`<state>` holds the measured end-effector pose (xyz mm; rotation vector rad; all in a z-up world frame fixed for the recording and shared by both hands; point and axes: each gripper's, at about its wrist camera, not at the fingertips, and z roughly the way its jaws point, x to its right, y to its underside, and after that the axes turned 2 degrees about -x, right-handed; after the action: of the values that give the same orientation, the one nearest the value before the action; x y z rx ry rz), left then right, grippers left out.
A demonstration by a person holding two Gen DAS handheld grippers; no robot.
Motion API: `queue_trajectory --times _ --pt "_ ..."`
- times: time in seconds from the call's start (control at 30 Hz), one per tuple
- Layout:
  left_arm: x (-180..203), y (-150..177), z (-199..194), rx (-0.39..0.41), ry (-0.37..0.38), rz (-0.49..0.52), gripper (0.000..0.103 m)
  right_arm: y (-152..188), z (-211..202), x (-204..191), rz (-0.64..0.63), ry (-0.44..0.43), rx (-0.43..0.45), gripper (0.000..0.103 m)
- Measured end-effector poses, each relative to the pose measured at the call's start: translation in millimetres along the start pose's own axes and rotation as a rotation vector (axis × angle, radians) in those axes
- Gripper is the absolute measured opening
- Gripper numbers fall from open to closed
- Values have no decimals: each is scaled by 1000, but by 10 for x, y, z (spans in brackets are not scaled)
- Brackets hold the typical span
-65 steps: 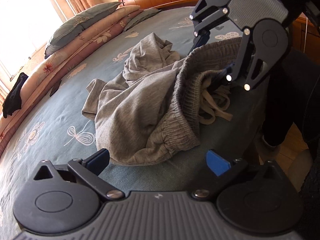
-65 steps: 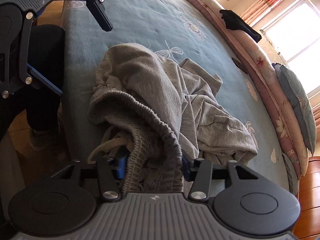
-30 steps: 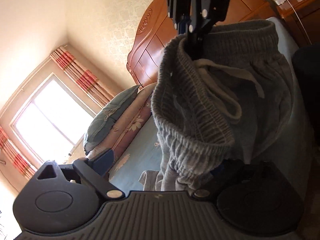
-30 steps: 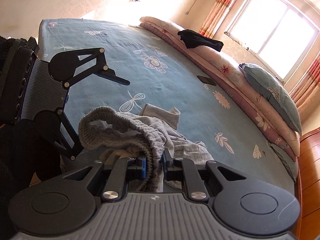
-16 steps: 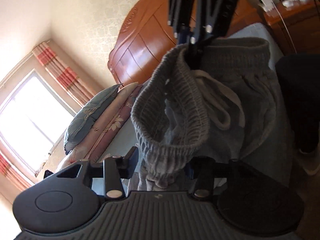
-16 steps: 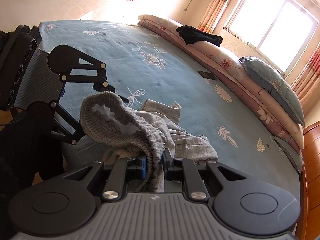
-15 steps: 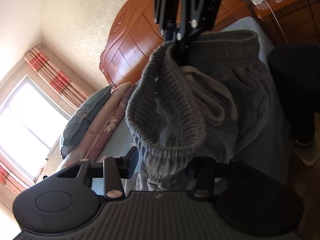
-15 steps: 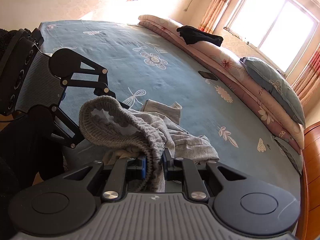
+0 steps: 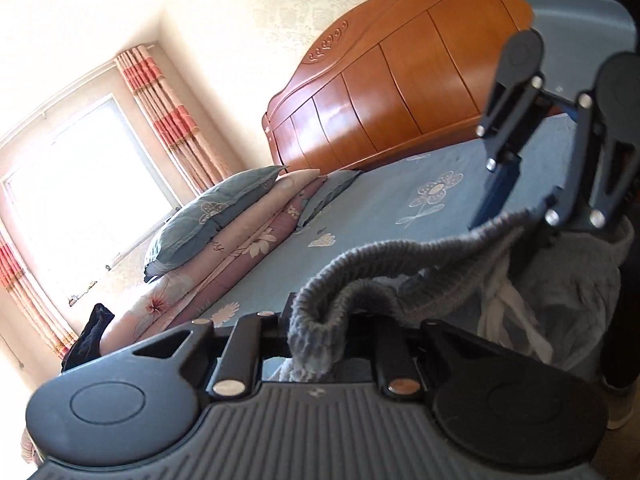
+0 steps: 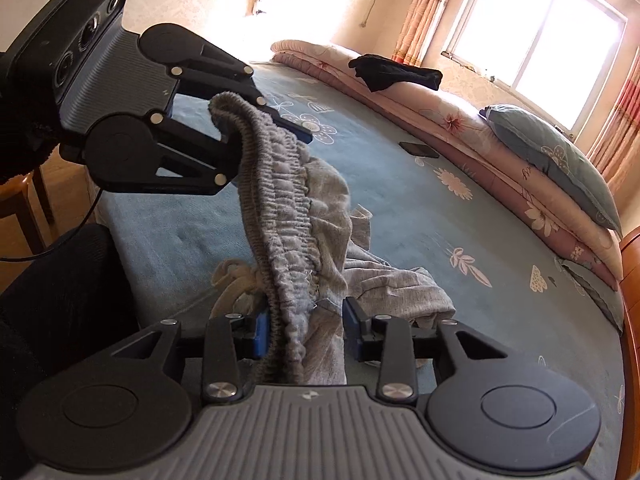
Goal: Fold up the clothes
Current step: 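Lift the sweatpants by the waistband with both tools, stretching it open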
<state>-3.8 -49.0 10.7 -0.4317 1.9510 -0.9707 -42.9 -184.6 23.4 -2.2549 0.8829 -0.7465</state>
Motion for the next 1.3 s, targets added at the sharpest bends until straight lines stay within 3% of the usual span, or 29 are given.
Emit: queue_trajectory --times 0.13,0.37,0.57,0.77,0.9,1.0,1.13,1.2,1.3 --pt "-167 -275 180 -8 -52 -17 16 124 -129 -18 62 -21 46 63" --pt "-460 -619 646 -54 -69 -123 16 403 -126 -72 167 0 49 65" --pt "-418 -811 754 -82 -65 -130 16 483 100 -228 207 67 66 68" --pt "-444 -983 772 -76 -67 -137 16 383 693 -493 202 372 27 69" --pt "-570 -1017 734 -62 -90 -149 16 343 1041 -657 107 649 22 67" --pt "-710 -969 659 -55 -110 -164 16 330 918 -546 137 695 60 67" --pt "-946 -849 557 -55 -132 -230 16 318 713 -272 159 860 116 67" --pt "-1009 -816 510 -47 -119 -262 16 286 727 -198 177 878 111 67" --pt "-1017 -807 436 -32 -115 -259 16 230 876 -355 106 824 129 67"
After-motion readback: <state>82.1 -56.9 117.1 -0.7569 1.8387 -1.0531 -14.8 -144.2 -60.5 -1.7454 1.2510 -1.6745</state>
